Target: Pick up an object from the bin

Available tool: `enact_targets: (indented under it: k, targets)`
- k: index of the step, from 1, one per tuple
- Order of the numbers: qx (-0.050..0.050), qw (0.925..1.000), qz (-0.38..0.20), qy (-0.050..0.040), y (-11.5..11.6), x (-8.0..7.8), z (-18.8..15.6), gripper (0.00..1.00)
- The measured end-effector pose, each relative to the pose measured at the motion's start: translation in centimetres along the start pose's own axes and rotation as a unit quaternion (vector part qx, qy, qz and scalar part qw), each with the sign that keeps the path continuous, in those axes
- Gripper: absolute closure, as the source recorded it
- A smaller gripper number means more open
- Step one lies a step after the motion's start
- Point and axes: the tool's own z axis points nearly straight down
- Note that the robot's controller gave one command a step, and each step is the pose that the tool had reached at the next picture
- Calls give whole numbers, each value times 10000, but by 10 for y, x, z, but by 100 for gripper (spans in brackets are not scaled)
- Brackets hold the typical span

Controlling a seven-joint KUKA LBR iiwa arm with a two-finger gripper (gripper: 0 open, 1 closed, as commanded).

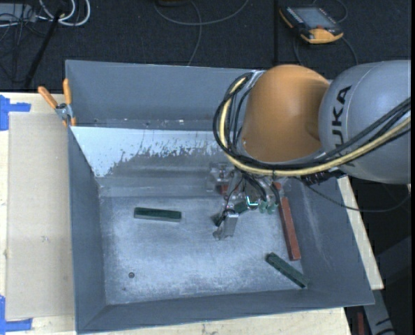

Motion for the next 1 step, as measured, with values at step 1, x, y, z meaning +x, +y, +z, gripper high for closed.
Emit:
enact_targets:
  k: [1]
  targets:
    - [0,9988,-488,-24,31,-60,106,0]
